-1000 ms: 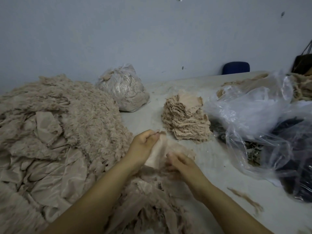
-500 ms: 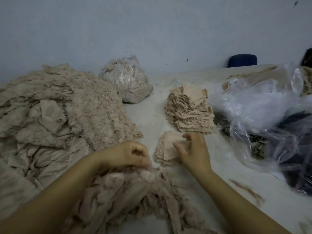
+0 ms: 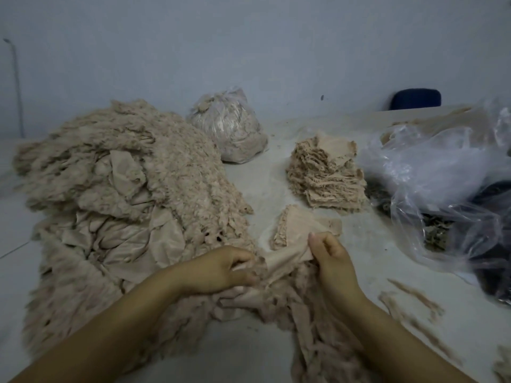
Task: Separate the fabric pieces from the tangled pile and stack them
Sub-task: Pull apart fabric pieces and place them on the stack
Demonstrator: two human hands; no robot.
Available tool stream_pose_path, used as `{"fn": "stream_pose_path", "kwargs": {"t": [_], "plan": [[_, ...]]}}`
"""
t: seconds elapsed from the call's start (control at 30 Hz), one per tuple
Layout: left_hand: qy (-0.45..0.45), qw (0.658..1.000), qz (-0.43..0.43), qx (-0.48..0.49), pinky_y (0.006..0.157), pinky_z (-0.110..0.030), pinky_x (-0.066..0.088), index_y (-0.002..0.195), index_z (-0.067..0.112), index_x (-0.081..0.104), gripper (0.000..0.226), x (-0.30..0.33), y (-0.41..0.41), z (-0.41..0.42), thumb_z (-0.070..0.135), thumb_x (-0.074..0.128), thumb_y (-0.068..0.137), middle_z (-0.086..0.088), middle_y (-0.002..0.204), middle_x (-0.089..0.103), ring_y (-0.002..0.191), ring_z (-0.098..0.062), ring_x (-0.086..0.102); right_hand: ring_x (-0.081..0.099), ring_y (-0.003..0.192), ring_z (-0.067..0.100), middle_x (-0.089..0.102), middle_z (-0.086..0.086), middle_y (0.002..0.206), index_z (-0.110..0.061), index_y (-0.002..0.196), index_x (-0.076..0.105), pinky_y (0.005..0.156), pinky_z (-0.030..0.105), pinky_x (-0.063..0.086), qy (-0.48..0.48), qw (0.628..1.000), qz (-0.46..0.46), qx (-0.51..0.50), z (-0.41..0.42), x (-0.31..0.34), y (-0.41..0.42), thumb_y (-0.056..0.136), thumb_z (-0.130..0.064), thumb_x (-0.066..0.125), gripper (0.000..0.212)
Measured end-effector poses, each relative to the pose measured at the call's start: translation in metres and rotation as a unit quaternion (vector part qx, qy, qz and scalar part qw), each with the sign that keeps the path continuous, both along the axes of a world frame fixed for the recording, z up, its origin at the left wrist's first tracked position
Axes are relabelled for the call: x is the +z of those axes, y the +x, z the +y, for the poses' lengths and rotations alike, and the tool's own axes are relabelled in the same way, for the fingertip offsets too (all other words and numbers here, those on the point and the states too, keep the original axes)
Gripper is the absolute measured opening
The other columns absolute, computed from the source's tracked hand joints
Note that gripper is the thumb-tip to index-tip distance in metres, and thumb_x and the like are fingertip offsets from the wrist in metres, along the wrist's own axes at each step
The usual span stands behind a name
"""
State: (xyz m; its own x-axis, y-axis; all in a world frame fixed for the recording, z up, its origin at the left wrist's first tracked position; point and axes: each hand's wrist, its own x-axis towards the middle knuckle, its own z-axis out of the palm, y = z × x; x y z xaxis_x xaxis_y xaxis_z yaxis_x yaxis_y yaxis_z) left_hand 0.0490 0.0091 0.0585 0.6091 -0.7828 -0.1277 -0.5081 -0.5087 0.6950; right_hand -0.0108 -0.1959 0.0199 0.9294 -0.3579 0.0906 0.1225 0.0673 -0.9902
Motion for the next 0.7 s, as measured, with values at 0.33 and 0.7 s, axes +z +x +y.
{"fn": "stream_pose_path", "kwargs": {"t": [0.33, 0.7], "plan": [[-0.153, 0.970, 0.006, 0.187, 0.059, -0.022, 0.038, 0.069, 0.005, 0.056, 0.030, -0.018, 0.018, -0.005, 0.013, 0.049, 0.097, 0.009, 0.057, 0.051, 0.058, -0.006, 0.048, 0.051, 0.059, 0.015, 0.056, 0.007, 0.067, -0.007, 0.076, 0.057, 0.056, 0.026, 0.041, 0.042, 0.989, 0.122, 0.071, -0.013, 0.016, 0.013, 0.094, -0.020, 0.058, 0.022], [-0.168, 0.976, 0.045, 0.128, 0.061, -0.012, 0.041, 0.065, 0.022, 0.058, 0.030, -0.019, 0.020, -0.026, 0.034, 0.057, 0.092, 0.005, 0.050, 0.055, 0.052, -0.006, 0.053, 0.045, 0.063, 0.012, 0.049, 0.000, 0.066, -0.017, 0.067, 0.058, 0.056, 0.025, 0.033, -0.214, 0.932, 0.168, 0.241, -0.009, 0.004, 0.016, 0.078, -0.033, 0.078, 0.027]]}}
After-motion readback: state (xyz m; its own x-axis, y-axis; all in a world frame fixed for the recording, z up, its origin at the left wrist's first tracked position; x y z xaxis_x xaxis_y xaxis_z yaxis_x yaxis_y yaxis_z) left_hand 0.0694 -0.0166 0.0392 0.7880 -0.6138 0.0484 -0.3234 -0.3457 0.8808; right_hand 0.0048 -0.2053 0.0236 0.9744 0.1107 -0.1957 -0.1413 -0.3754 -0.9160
